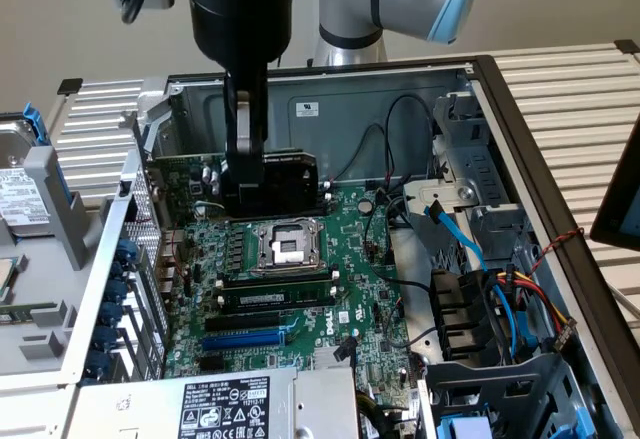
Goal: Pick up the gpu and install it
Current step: 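Insert the gpu into the slot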
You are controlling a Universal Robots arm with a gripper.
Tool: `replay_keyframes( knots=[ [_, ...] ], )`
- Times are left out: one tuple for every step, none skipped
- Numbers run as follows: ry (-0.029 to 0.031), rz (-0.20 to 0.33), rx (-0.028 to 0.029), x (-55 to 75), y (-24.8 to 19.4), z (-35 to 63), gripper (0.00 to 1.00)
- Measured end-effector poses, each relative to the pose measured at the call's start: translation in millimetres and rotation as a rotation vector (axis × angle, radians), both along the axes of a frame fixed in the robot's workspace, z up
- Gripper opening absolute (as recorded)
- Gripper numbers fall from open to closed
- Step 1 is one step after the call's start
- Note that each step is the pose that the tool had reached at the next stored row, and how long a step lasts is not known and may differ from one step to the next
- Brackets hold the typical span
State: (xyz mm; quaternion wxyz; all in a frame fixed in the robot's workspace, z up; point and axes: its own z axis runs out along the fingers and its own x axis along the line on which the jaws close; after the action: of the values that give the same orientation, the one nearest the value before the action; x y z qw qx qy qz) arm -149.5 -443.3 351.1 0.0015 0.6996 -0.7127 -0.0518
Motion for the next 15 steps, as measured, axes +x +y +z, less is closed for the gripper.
replay_keyframes(
  knots=[
    [0.0, 0.0, -0.0001, -0.1, -0.2, -1.8, 0.27],
    [0.0001, 0.0, -0.0001, 0.0, -0.5, -3.6, 0.27],
    [0.0, 0.0, -0.0001, 0.0, -1.1, -5.5, 0.27],
    [0.0001, 0.0, -0.0001, 0.0, -1.7, -7.3, 0.27],
    [0.0, 0.0, -0.0001, -0.1, -2.4, -9.1, 0.27],
    [0.0, 0.0, 0.0, -0.2, -2.9, -11.0, 0.27],
    [0.0, -0.001, 0.0, -0.6, -3.3, -12.8, 0.27],
    [0.0, -0.001, -0.0001, -0.7, -4.0, -14.6, 0.27],
    [0.0001, -0.002, -0.0001, -0.7, -4.8, -16.4, 0.27],
    [0.0002, -0.002, -0.0003, -0.7, -6.0, -18.2, 0.27],
    [0.0002, -0.002, -0.0002, -0.7, -8.1, -20.1, 0.27],
    [0.0001, -0.002, -0.0001, -0.7, -10.4, -21.9, 0.27],
    [0.0, -0.002, 0.0, -0.7, -13.3, -23.8, 0.27],
    [0.0001, -0.002, 0.0, -0.7, -15.8, -25.6, 0.27],
    [0.0001, -0.002, -0.0001, -0.8, -18.0, -27.2, 0.27]
  ],
)
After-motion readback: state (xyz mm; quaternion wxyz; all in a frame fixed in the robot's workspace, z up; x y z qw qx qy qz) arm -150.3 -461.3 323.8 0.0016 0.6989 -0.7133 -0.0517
